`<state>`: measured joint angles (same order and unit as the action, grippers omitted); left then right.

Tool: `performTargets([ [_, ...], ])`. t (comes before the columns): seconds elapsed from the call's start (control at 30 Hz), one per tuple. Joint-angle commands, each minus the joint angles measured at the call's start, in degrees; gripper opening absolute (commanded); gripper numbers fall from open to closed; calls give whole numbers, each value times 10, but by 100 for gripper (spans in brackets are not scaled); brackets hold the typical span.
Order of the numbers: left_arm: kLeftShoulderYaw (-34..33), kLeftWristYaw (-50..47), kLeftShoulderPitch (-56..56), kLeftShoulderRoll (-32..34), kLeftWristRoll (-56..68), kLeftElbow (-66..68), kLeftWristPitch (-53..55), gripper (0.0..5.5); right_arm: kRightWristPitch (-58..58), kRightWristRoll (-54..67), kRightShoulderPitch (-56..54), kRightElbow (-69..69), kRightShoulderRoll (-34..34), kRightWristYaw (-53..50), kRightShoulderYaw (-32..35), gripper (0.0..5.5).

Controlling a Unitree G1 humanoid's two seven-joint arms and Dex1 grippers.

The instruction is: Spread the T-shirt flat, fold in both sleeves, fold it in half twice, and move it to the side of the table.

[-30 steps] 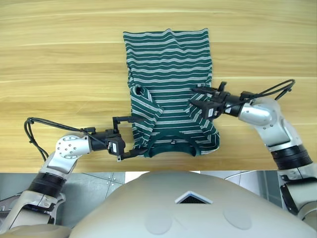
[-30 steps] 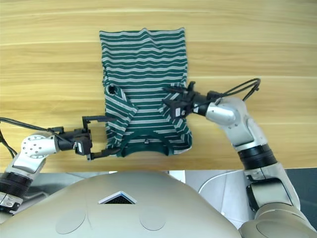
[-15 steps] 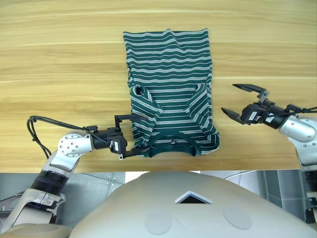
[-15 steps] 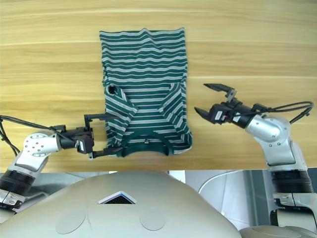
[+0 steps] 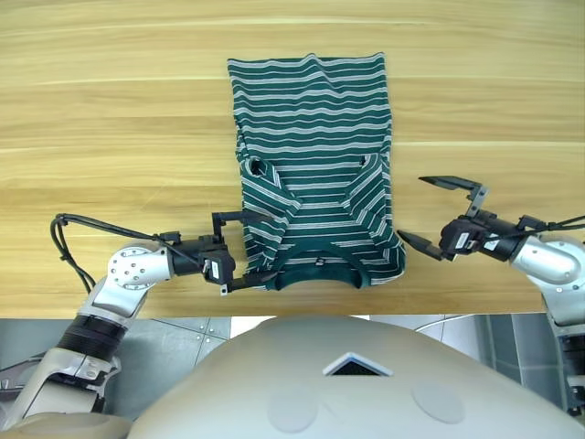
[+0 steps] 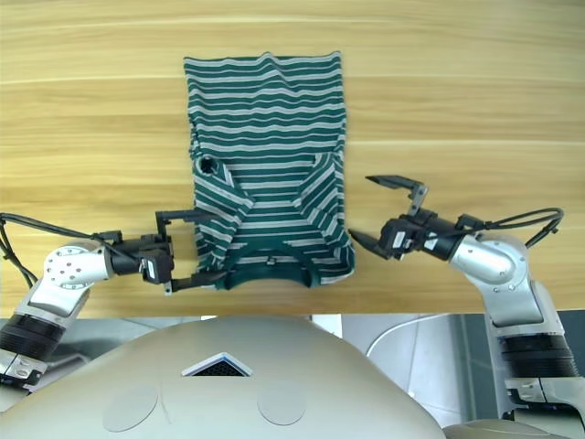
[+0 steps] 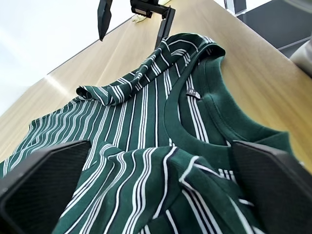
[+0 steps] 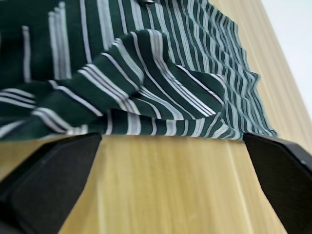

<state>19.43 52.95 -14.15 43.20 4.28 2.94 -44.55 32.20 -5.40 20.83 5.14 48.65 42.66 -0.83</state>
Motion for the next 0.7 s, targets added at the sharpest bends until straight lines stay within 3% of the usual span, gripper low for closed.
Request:
performTargets([
  [0.03,-3,-1,-2,4,-1,-3,3,540,16,24,17,18,16,22,-3,536],
  [0.7,-1,-1,0,2,-1,0,2,540,27,31,29,40,11,40,-27,536],
])
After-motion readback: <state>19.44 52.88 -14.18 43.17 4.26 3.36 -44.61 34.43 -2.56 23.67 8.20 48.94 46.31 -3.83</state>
